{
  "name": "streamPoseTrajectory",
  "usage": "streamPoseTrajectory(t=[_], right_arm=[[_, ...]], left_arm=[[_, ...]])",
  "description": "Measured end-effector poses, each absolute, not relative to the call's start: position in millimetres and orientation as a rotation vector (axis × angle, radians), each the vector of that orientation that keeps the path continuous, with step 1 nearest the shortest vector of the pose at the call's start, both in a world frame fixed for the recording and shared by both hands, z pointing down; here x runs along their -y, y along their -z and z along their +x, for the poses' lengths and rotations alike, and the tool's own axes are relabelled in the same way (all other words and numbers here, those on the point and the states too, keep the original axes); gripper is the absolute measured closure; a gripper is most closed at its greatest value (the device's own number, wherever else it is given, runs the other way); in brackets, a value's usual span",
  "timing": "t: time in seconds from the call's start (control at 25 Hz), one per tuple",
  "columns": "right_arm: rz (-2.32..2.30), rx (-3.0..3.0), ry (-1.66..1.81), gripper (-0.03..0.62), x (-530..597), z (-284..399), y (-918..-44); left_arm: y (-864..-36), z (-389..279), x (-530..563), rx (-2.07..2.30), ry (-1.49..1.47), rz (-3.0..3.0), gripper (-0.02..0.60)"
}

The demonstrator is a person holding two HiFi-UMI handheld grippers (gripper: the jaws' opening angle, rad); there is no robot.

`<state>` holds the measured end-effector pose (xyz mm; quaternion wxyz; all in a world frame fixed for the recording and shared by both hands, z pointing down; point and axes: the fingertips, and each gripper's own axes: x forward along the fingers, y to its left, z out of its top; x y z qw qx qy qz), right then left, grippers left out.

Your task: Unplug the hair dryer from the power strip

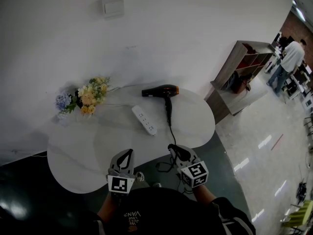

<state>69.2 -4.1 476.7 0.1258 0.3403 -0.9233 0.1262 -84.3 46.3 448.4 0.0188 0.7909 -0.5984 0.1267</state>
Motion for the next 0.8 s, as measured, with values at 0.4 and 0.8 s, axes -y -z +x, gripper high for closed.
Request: streamPoseTrajectory(t=[0.4,0.8], right_arm=[[0.992,2.658,-0.395,0.525,2.3,79.0,-486.2],[0.985,2.656,-0.403,0.525,8.2,75.3,-482.0]], left_arm=[[-450.5,-75.1,-53.1,1.813,-0.399,2.466,0.563],[-448.1,-73.2,-48.6,1.792,-0.394,2.481,0.563]])
